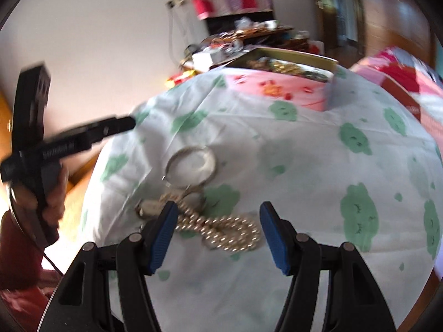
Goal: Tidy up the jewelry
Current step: 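Move both open tools back to the jewelry on the cloth, then grasp the pearl necklace with right tool while left tool grasps the wristwatch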
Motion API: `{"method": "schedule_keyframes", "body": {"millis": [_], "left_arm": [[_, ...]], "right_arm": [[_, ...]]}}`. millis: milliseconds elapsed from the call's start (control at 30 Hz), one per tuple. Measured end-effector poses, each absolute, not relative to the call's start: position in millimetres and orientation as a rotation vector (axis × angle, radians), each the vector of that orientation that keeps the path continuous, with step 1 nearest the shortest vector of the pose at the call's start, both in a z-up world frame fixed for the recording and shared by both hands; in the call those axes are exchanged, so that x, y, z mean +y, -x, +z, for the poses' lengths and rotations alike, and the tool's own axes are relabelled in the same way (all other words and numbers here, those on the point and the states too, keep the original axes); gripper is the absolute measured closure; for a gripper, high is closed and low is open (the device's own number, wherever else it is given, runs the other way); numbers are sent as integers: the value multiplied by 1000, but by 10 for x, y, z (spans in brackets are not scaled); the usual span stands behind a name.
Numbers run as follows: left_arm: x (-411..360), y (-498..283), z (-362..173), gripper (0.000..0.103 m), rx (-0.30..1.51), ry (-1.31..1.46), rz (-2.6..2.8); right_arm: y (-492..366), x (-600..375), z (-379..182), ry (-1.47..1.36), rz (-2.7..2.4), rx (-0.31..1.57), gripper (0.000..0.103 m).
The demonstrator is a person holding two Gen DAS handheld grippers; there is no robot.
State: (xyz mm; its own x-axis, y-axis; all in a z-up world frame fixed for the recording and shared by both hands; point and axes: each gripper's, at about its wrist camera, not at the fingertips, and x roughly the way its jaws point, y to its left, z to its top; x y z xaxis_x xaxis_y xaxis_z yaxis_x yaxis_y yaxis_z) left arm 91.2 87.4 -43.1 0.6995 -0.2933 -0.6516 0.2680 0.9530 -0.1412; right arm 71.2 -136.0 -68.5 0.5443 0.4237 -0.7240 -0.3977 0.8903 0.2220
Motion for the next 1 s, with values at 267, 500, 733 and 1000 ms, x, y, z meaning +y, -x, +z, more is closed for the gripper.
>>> {"method": "schedule_keyframes", "body": {"millis": [267,500,733,1000], "left_arm": [[916,-896,-378,34,722,59,-315],[894,-892,-408,34,731,45,-352],[596,-778,-564,34,813,-8,-580],[201,-732,-873,34,929,-107,-650]], "right_arm": [[-744,-893,-858,245,515,890,50],[-895,-1218,-701,73,506,900,94],[-977,-1743,-466,-222,451,824,94],[-1053,-2018,-535,-378,365,814,94]]}}
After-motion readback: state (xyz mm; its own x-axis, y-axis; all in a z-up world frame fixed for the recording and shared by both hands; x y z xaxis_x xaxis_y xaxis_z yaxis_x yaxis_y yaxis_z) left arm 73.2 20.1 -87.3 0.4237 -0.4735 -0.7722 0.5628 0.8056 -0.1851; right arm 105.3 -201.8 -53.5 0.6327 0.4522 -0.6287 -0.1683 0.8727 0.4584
